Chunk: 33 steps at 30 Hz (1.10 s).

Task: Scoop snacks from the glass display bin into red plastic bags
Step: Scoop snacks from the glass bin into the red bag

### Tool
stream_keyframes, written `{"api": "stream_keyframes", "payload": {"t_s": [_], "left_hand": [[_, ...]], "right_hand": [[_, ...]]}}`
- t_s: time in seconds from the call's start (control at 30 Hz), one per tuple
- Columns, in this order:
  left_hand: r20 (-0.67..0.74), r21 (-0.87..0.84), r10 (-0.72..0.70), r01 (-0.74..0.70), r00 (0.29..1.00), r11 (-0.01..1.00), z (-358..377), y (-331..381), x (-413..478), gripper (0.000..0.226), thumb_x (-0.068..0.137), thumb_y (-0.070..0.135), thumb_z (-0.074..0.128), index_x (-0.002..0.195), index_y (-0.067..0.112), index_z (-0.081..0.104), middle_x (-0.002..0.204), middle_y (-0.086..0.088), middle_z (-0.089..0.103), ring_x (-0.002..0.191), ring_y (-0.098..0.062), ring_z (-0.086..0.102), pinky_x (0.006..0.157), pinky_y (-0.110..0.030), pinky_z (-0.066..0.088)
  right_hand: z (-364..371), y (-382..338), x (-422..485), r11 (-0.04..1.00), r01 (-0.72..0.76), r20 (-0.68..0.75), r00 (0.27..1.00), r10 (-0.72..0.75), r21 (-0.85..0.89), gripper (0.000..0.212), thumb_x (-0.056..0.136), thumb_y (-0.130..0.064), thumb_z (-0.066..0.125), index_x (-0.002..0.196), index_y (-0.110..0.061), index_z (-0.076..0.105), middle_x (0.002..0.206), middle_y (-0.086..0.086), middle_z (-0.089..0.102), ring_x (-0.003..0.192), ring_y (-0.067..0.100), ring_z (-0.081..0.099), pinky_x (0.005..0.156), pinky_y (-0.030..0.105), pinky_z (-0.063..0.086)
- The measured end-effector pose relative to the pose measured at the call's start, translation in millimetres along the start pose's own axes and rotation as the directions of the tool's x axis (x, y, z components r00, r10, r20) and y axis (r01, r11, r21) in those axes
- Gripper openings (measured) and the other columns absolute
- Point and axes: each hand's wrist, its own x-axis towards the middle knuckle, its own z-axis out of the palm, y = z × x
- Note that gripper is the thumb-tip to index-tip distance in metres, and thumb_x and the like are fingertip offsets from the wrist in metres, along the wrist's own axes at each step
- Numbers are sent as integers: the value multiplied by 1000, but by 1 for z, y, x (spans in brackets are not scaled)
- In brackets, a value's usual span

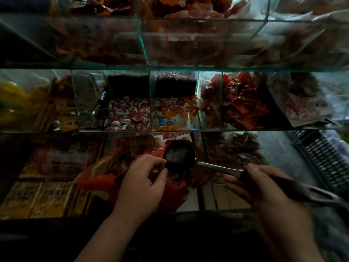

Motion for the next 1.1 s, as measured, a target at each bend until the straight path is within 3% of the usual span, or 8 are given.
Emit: {"api": "stream_keyframes", "payload": {"t_s": [0.17,0.27,0.33,0.43,0.57,0.7,0.83,1.1], "left_hand": [[97,250,-25,0,995,968,9,-3,-3,11,95,33,67,102,41,66,95,26,62,80,16,55,62,-4,42],[95,287,-31,3,995,958,9,-1,-6,8,94,37,66,102,39,68,86,25,64,71,12,56,53,-7,39],[58,300,-93,71,994,951,-7,-14,-7,20,94,38,66,113,43,62,79,25,63,65,9,58,46,-10,37],[68,219,-222,203,973,954,-11,-19,-14,63,95,36,68,140,55,30,79,28,65,56,5,61,38,-15,39],[44,250,-287,268,957,931,-9,-22,-20,86,89,33,75,137,66,13,114,45,41,81,11,58,52,-9,45],[-21,331,-130,130,991,935,-9,-22,-25,67,78,26,84,132,42,48,127,27,40,120,-4,48,96,-29,48],[-72,415,-135,153,988,897,-10,-29,-34,56,67,30,91,116,34,63,135,10,44,134,-21,40,109,-53,36],[-2,240,-207,201,978,950,-2,-36,-36,48,88,28,77,131,35,58,149,34,21,143,7,17,119,-29,27]], "right_hand": [[13,27,12,956,-43,118,990,80,-289,12,94,-23,71,84,-24,77,85,8,79,83,25,79,74,36,64],[33,39,26,741,156,284,957,49,-653,8,91,-32,71,84,-33,74,83,-12,76,79,1,73,74,28,60],[73,53,35,580,297,417,905,82,-758,8,90,-33,71,83,-32,73,79,-15,71,77,-6,66,67,17,53],[92,55,41,529,321,428,899,89,-786,13,93,-33,67,82,-28,70,77,-11,69,73,1,65,68,27,57],[84,49,36,441,392,479,872,103,-808,15,94,-39,64,83,-30,70,77,-11,70,72,3,66,68,33,59],[69,51,13,298,565,627,758,180,-769,22,87,-48,57,89,-29,67,81,-10,71,76,7,68,69,33,58],[63,69,11,440,388,489,860,143,-810,13,89,-40,66,82,-30,72,76,-14,72,72,0,68,69,31,58],[61,77,9,801,-42,63,993,99,-597,16,90,-37,73,77,-47,74,67,-14,74,61,-1,69,57,22,50]]}}
